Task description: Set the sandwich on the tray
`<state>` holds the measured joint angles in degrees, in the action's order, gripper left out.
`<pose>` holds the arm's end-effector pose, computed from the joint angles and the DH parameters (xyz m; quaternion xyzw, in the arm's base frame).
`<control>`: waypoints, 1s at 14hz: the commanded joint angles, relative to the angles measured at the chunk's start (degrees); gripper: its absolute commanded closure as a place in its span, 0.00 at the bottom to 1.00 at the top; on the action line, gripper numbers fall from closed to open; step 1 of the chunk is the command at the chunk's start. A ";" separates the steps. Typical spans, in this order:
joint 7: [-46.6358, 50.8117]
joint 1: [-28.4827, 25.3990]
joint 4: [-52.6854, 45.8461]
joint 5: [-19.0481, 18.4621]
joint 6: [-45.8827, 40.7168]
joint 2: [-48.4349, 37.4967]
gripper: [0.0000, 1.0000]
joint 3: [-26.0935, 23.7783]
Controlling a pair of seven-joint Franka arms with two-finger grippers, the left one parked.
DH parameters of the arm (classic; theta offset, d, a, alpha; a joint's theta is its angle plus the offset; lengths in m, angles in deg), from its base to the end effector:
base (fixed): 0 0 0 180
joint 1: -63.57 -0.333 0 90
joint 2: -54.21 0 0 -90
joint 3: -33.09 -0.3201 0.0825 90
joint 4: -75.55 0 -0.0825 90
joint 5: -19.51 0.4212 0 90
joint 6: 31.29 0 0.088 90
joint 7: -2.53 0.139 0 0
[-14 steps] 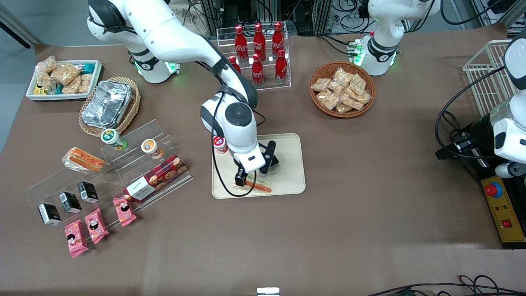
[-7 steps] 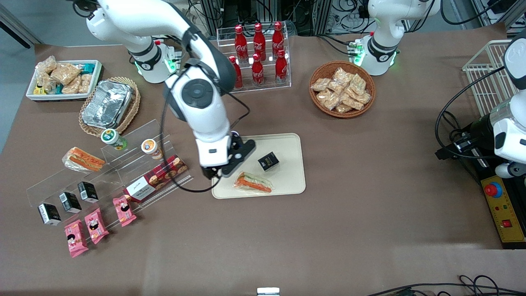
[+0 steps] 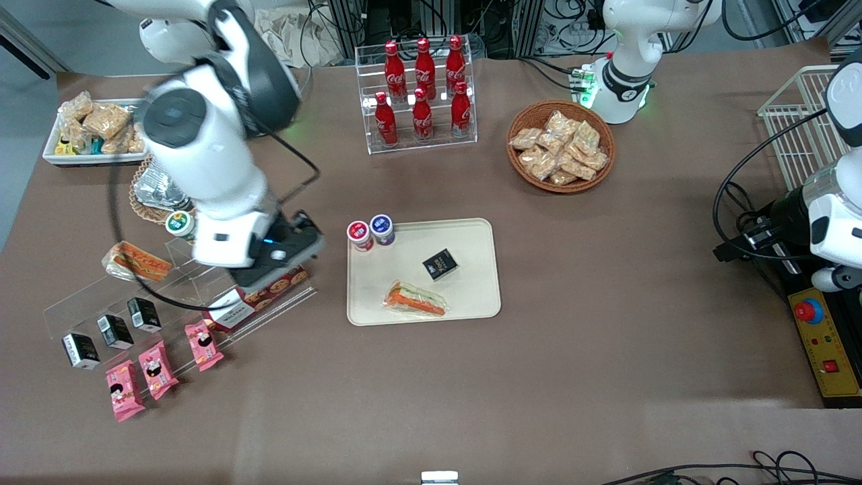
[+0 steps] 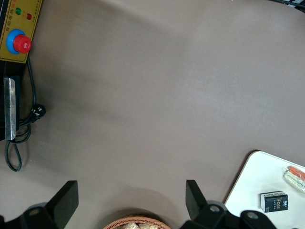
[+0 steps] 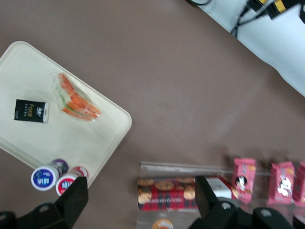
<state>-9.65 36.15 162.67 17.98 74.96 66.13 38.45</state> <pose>0.6298 0.2574 0.5183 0.9522 0.2980 0.0650 0.0171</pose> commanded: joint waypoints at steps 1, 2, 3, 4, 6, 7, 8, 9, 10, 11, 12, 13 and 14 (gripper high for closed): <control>1.02 3.25 0.60 2.50 -3.06 -4.26 0.00 0.09; 2.59 4.30 0.68 2.85 -4.29 -5.23 0.00 1.31; 6.00 5.01 0.68 4.25 -6.04 -6.29 0.00 2.37; 10.04 5.36 0.68 6.35 -7.36 -7.34 0.00 3.86; 16.46 5.45 0.68 7.33 -11.04 -9.02 0.00 6.49; 19.63 5.63 0.60 7.25 -13.24 -9.20 0.00 8.33; 19.92 5.63 0.60 7.34 -14.05 -9.37 0.00 10.27; 19.83 5.63 0.60 7.60 -15.10 -9.46 0.00 11.68; 19.92 5.89 0.60 7.43 -15.72 -9.63 0.00 12.22; 19.92 7.81 0.60 7.25 -15.73 -9.64 0.00 11.96; 19.83 9.57 0.60 7.42 -15.99 -9.64 0.00 11.43; 19.83 9.93 0.60 7.34 -16.51 -9.64 0.00 11.43; 19.92 9.85 0.60 7.25 -17.13 -9.81 0.00 11.34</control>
